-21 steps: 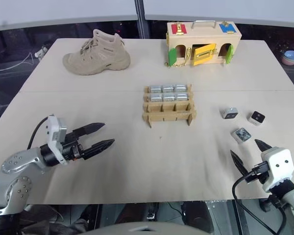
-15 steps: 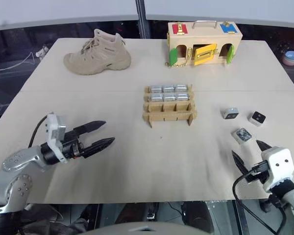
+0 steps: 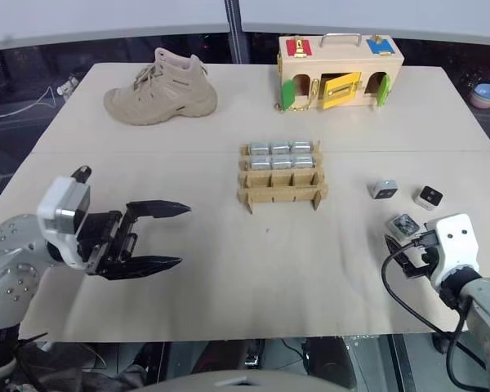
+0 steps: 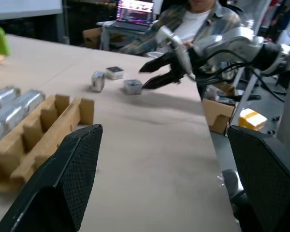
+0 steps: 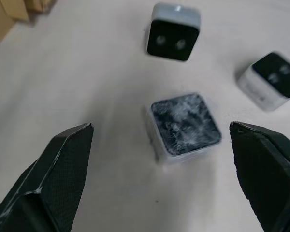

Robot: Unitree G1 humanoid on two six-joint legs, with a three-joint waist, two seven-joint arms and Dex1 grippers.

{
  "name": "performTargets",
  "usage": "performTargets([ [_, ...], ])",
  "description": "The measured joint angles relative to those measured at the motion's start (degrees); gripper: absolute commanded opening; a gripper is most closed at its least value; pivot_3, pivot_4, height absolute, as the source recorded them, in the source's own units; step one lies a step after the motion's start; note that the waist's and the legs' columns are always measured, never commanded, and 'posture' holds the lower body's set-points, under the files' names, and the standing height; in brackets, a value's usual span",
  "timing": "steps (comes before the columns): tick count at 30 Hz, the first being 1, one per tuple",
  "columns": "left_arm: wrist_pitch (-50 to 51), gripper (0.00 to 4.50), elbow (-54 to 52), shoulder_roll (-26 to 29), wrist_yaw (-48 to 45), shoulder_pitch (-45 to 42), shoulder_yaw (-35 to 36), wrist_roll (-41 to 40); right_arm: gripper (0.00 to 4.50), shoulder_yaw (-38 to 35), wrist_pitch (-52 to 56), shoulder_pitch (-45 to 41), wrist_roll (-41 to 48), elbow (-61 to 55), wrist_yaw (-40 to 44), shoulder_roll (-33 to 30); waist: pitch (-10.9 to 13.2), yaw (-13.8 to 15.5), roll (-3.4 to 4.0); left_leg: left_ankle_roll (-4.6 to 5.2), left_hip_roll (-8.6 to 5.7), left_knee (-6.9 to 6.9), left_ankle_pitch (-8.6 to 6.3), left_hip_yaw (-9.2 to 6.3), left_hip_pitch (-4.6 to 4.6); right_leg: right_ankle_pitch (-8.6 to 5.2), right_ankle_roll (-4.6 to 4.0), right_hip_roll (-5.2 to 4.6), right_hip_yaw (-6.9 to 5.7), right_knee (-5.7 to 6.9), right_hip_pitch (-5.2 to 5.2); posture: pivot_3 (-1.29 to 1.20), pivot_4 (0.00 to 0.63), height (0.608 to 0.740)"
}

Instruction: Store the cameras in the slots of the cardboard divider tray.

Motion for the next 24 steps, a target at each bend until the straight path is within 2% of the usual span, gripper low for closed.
performTargets([
  [7, 1.5, 4.27, -2.1, 0.0, 1.7, 0.1, -0.2, -0.3, 4.5, 2.0, 6.8, -8.4, -0.1, 3.8, -2.4, -0.4, 0.0, -0.1, 0.0, -0.01, 0.02, 0.0, 0.01, 0.01, 0.01, 0.06, 0.09, 0.05, 0.02, 0.0, 0.0, 0.0, 0.15, 0.74],
  [12, 1.8, 4.27, -3.6, -0.1, 3.2, 0.7, 0.0, -1.1, 4.5, 2.5, 11.6, -10.8, 0.0, 5.3, -3.0, -0.9, 0.0, 0.1, 0.0, -0.05, 0.0, 0.0, 0.03, -0.01, -0.02, 0.06, 0.1, 0.04, 0.0, 0.0, 0.0, 0.0, 0.15, 0.74],
  [14, 1.9, 4.5, -3.8, -0.1, 3.7, 0.9, 0.0, -1.2, 3.93, 2.5, 13.4, -11.3, 0.1, 5.3, -3.1, -0.9, 0.0, 0.0, 0.0, -0.06, 0.01, 0.0, 0.04, -0.01, -0.01, 0.07, 0.1, 0.04, 0.0, 0.0, 0.0, 0.0, 0.15, 0.74],
  [18, 2.1, 4.5, -4.0, -0.1, 4.7, 1.0, 0.2, -1.7, 2.13, 2.5, 15.0, -11.8, 0.0, 5.3, -3.4, -1.2, 0.0, -0.1, 0.0, -0.04, 0.01, 0.0, 0.03, 0.0, 0.0, 0.07, 0.1, 0.06, 0.01, 0.01, 0.0, 0.0, 0.15, 0.74],
  [19, 2.2, 4.5, -4.0, -0.1, 4.9, 1.0, 0.2, -1.8, 1.87, 2.5, 15.2, -11.9, 0.0, 5.3, -3.4, -1.2, 0.0, -0.1, 0.0, -0.04, 0.01, 0.0, 0.03, 0.0, 0.01, 0.07, 0.1, 0.06, 0.01, 0.01, 0.0, 0.0, 0.15, 0.74],
  [24, 4.6, 4.5, -5.2, -0.8, 10.7, 0.8, 0.2, -2.3, 1.87, 3.3, 14.9, -11.1, -0.8, 4.4, -2.3, -3.2, 0.0, 0.0, 0.0, -0.04, 0.01, 0.0, 0.03, 0.0, -0.01, 0.07, 0.11, 0.06, 0.01, 0.01, 0.0, 0.0, 0.15, 0.74],
])
